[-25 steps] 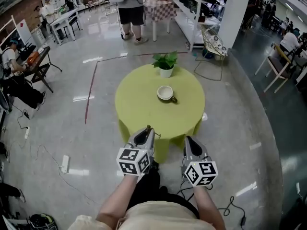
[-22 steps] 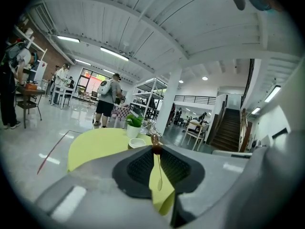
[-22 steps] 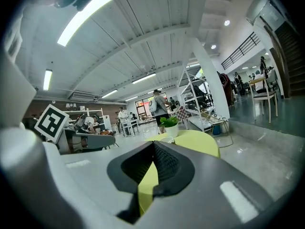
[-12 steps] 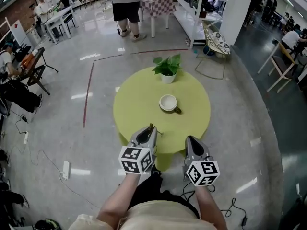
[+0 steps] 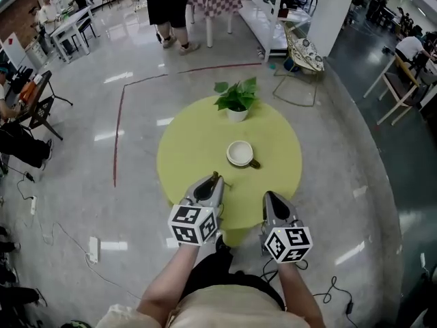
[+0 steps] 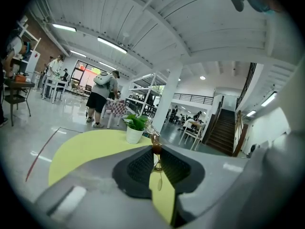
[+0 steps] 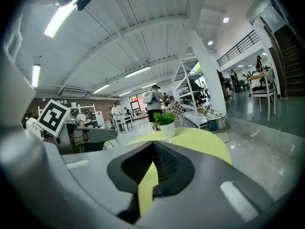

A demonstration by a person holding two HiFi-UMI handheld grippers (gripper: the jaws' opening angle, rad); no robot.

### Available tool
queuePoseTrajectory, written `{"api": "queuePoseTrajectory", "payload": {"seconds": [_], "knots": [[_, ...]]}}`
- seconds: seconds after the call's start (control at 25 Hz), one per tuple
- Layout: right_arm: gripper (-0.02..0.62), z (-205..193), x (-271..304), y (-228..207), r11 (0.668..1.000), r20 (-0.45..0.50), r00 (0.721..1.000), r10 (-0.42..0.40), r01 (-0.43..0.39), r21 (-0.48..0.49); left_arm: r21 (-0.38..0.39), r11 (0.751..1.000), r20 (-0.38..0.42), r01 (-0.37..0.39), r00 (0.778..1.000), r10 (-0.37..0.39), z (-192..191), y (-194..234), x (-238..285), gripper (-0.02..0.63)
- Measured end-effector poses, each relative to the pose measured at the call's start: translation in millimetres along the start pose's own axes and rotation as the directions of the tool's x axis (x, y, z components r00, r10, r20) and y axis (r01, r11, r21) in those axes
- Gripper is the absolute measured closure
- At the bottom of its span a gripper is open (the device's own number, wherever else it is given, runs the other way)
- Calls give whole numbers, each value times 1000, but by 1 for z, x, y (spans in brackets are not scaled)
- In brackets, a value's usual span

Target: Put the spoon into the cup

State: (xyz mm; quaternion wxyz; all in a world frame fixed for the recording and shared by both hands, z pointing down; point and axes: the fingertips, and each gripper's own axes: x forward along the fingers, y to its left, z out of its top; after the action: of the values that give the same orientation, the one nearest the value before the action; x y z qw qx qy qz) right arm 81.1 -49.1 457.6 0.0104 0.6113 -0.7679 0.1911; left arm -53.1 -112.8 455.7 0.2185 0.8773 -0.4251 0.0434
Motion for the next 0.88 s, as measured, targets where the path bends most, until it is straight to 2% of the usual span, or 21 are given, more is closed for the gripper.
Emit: {"api": "queuePoseTrajectory", "payload": {"seconds": [0.52, 0.88], "knots": [[595, -2, 19, 1, 999, -13, 999, -36, 36, 6, -28, 999, 12, 27, 1000, -27, 11, 20, 14, 563], [595, -1, 26, -9, 998, -15, 998, -62, 62, 13, -15, 999, -9, 41, 999, -41, 12, 26, 29, 563]]}}
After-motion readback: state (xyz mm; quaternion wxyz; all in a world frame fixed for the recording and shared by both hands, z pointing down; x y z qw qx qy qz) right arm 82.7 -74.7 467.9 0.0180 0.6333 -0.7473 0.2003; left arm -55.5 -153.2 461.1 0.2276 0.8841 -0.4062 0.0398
